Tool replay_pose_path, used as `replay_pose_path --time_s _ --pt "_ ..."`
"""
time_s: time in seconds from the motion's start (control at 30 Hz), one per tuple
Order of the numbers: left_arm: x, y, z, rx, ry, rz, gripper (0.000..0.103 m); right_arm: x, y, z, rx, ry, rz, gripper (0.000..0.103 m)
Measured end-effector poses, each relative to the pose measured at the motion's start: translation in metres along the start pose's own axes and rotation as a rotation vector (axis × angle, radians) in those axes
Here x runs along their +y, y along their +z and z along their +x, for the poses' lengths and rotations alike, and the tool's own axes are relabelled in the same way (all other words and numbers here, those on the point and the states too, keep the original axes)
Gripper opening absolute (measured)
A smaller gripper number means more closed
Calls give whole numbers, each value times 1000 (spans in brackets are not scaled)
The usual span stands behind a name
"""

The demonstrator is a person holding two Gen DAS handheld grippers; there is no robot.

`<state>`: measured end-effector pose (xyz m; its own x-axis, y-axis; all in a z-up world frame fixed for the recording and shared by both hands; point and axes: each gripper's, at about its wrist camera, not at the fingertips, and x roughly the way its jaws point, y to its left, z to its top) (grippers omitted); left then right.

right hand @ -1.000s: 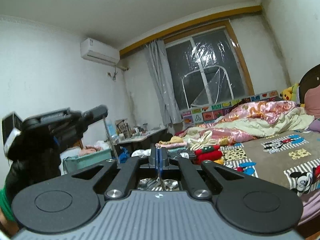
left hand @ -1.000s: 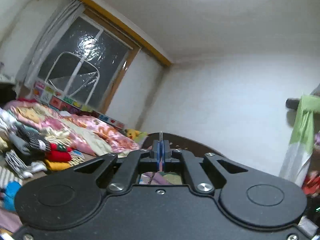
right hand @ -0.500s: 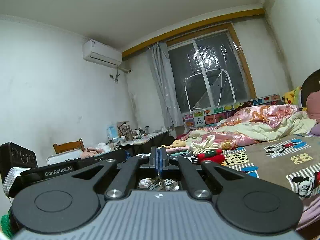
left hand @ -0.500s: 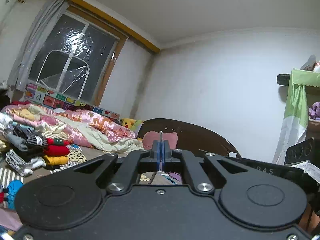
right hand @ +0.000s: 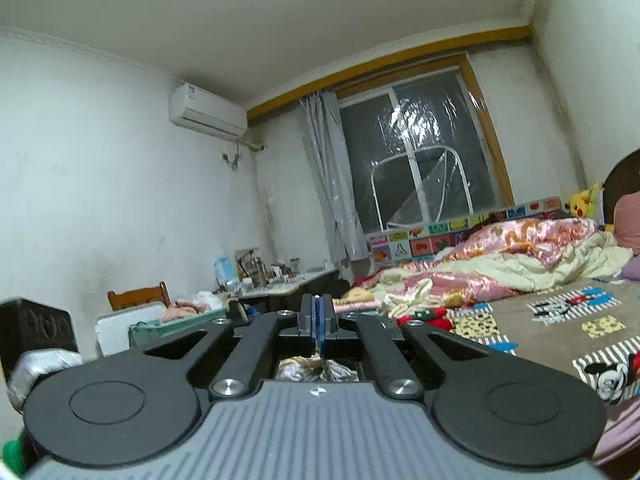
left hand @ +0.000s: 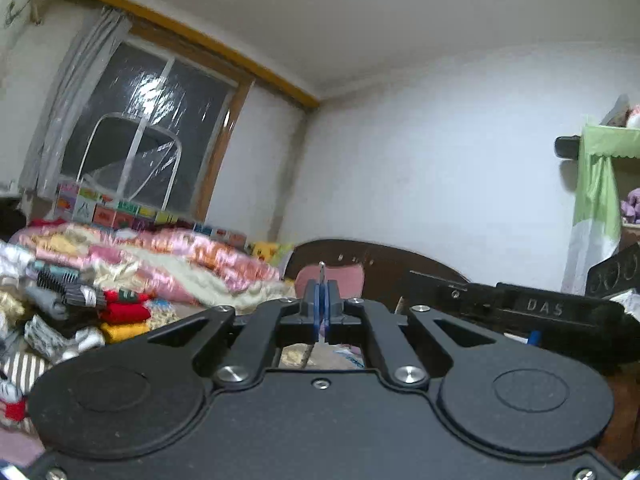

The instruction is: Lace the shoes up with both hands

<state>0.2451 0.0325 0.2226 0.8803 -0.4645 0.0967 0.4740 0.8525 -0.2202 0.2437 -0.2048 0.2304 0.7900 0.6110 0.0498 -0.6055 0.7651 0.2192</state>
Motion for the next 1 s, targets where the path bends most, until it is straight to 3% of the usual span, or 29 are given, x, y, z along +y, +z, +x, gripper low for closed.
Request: replay_pose_path --time_s 0.27,0.53,0.7,1.0 --pt "7 -2 0 -4 14 -25 0 2 10 0 -1 11 -13 4" --pt "36 -41 -17 63 149 -59 0 0 -26 -1 73 -19 -57 4" --pt "73 -82 -27 136 272 -111 0 -18 -65 -7 118 -59 -44 4" --pt "137 -199 -37 340 474 -196 0 -78 -164 -22 172 -160 136 4"
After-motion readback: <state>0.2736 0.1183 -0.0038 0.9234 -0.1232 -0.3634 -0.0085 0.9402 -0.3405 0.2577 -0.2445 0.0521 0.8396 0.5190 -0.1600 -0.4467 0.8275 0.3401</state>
